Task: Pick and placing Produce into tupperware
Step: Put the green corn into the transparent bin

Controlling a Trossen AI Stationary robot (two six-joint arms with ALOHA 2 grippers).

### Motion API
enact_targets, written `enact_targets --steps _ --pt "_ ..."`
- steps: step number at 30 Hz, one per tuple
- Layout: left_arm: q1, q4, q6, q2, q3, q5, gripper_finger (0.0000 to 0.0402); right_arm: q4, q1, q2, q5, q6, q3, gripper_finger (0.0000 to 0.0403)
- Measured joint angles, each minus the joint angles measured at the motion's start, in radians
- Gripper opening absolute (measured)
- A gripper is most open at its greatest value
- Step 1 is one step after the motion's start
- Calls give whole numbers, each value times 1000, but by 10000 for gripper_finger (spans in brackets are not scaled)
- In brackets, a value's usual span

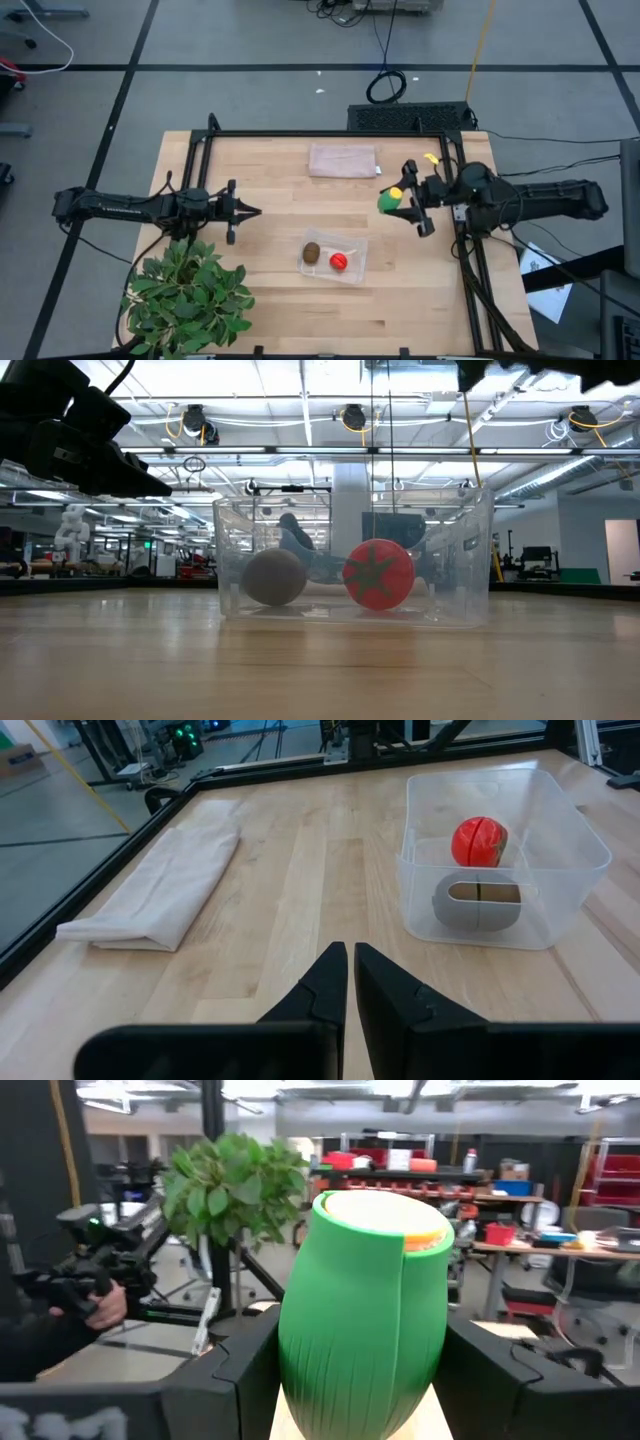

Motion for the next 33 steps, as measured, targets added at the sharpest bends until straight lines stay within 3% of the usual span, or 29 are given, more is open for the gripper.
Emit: enact_targets --steps 9,17,33 --pt "0 0 0 0 0 0 28 -47 -41 183 -137 -6 251 202" --pt "0 0 3 0 0 0 28 -248 -66 304 -138 -35 474 201" --pt "0 -1 3 0 0 0 28 -486 -89 419 -140 -80 776 201"
